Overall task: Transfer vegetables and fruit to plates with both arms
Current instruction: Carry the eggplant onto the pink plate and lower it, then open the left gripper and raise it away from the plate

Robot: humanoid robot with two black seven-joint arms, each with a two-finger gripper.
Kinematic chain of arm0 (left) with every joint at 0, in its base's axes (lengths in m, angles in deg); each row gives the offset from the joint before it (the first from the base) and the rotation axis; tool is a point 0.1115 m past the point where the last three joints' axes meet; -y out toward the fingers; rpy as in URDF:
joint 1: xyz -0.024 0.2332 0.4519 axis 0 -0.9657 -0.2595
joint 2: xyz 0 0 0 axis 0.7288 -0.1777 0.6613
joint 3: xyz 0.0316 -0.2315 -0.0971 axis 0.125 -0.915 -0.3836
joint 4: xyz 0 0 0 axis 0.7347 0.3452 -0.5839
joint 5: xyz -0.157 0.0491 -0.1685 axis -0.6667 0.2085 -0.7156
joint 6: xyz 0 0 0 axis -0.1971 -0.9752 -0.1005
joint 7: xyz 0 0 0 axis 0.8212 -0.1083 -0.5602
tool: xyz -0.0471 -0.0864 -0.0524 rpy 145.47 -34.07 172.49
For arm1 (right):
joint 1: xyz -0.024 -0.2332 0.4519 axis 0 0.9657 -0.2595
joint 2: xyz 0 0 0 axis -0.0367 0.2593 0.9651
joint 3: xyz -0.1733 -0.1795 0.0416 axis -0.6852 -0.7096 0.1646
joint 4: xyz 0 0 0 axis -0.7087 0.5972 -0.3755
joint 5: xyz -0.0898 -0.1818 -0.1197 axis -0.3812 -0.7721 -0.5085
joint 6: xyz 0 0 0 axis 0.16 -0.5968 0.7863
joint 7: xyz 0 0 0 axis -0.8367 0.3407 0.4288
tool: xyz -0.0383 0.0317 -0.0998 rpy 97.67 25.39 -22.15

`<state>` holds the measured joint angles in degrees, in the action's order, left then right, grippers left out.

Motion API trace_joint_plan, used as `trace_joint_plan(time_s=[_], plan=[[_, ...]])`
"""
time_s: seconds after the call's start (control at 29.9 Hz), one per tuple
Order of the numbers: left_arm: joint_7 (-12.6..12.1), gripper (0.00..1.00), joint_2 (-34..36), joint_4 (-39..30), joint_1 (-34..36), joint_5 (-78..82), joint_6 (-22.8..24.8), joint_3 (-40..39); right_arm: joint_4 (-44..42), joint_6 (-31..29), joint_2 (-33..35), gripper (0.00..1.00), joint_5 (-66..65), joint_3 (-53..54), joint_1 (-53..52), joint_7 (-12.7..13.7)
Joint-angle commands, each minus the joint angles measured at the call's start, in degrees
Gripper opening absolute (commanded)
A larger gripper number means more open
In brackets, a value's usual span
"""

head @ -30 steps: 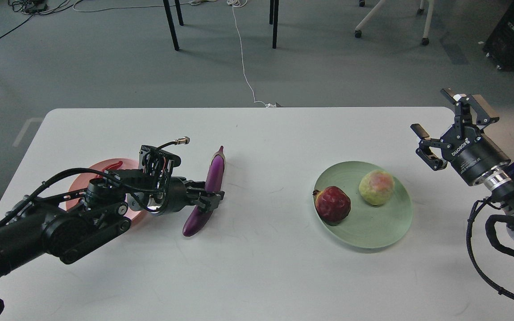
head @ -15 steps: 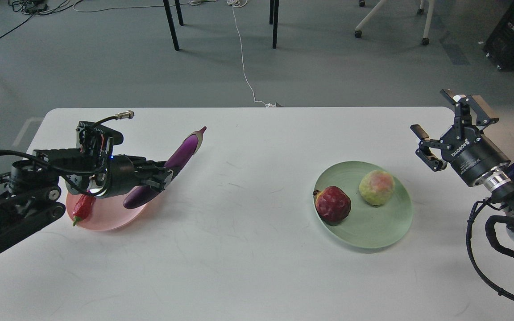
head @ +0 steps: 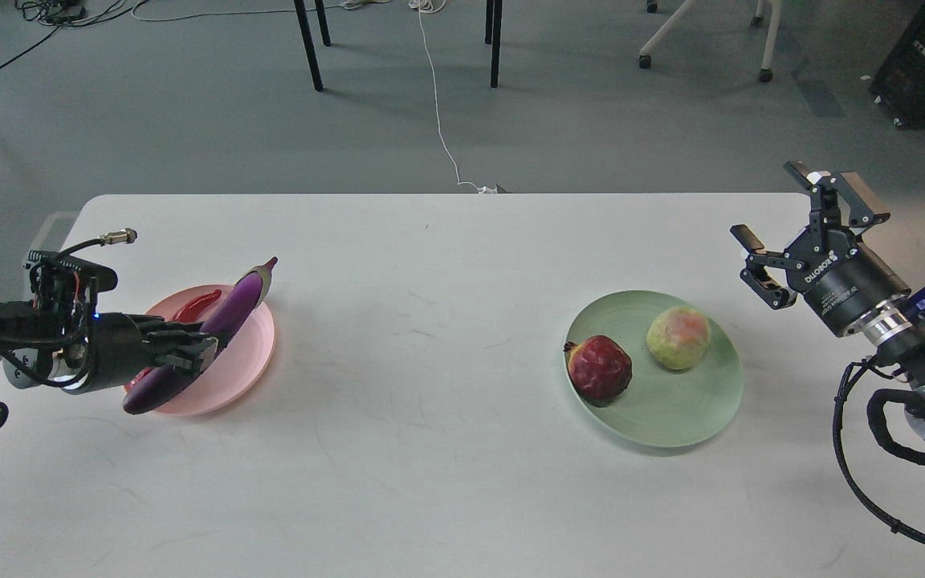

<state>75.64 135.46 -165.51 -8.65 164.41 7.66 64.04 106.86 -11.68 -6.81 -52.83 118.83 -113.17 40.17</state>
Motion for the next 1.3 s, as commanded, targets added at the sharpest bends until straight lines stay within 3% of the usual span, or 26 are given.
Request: trace_joint_plan(time_s=[0.0, 0.03, 0.2, 0.37, 0.57, 0.77, 0.9, 1.07, 1.2, 1.27], plan=[[0.50, 0.86, 0.36, 0.21, -0.82, -0.11, -0.17, -0.09, 0.10, 0.00, 0.08, 0.98, 0.00, 0.08, -0.03, 0.00], [0.50, 0.99, 0.36, 0.30, -0.82, -0.11, -0.08, -0.35, 0.10, 0.00, 0.08, 0.98, 0.00, 0.17, -0.04, 0.00], [1.12, 0.99, 0.45, 0.04, -0.82, -0.20, 0.00, -5.52, 0.10, 0.00, 0.08, 0.98, 0.00, 0.52, -0.04, 0.00], [3.75, 0.99, -0.25, 0.04, -0.73, -1.77, -0.17, -10.80, 0.10, 0.00, 0.17, 0.98, 0.00, 0.70, -0.12, 0.00], [5.34, 0.99, -4.99, 0.04, -0.73, -15.64, -2.27, -14.06, 0.02, 0.00, 0.08, 0.98, 0.00, 1.49, -0.12, 0.00], [10.96, 0.99, -14.74, 0.92, -3.89, -40.75, -8.60, -16.33, 0.01, 0.00, -0.10, 0.98, 0.09, 1.93, 0.05, 0.00], [11.05, 0.99, -21.33, 1.09, -9.24, -50.80, -9.75, -24.23, 0.10, 0.09, -0.36, 0.98, 0.18, 2.72, 0.40, 0.00], [10.70, 0.99, -29.07, 2.76, -15.75, -52.31, -9.49, -33.47, 0.89, 0.53, -2.11, 0.98, 0.18, 2.72, 2.33, 0.00], [7.99, 0.99, -31.45, 5.31, -17.60, -56.34, -7.04, -36.82, 0.89, 0.53, -4.22, 0.99, 0.18, 3.33, 3.83, 0.00], [4.39, 0.99, -32.33, 7.24, -18.74, -60.38, -2.48, -39.62, 0.89, 0.62, -5.63, 0.99, 0.18, 3.33, 4.53, 0.00]])
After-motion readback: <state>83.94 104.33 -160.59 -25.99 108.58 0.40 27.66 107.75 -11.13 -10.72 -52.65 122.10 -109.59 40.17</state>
